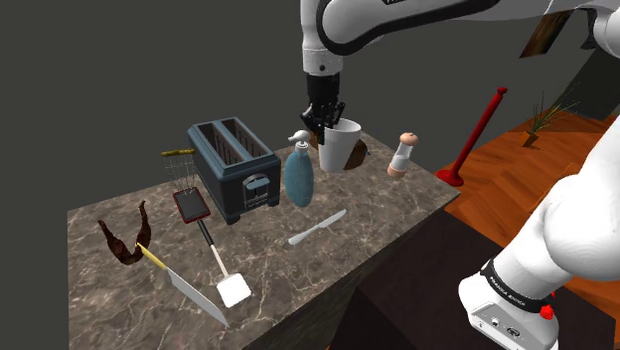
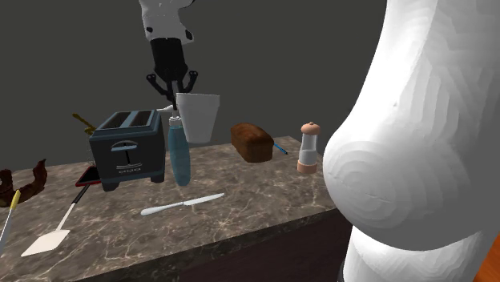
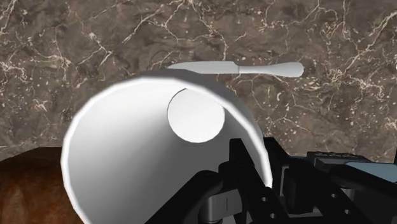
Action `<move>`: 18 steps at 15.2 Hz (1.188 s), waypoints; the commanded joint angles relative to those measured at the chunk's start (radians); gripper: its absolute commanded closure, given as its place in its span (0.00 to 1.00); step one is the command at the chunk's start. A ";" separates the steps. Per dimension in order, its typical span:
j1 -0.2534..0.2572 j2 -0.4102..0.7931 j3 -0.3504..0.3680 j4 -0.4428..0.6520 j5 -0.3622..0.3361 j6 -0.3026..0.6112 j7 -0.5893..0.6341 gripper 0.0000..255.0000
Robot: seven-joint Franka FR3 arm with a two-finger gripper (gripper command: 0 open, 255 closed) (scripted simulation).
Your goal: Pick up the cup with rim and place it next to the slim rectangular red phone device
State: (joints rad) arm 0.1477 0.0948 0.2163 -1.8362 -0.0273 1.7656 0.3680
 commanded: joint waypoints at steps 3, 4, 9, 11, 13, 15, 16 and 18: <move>0.051 0.089 0.036 0.068 -0.012 0.018 0.090 1.00; 0.064 0.113 0.043 0.088 -0.016 0.021 0.112 1.00; 0.134 0.246 0.072 0.212 -0.044 0.025 0.212 1.00; 0.166 0.304 0.080 0.272 -0.057 0.020 0.250 1.00; 0.199 0.366 0.085 0.341 -0.071 0.011 0.285 1.00; 0.234 0.432 0.088 0.419 -0.085 -0.002 0.318 1.00; 0.253 0.467 0.089 0.463 -0.092 -0.011 0.334 1.00; 0.291 0.541 0.089 0.559 -0.106 -0.034 0.362 1.00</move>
State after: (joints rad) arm 0.4187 0.5970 0.3054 -1.3297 -0.1257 1.7457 0.7141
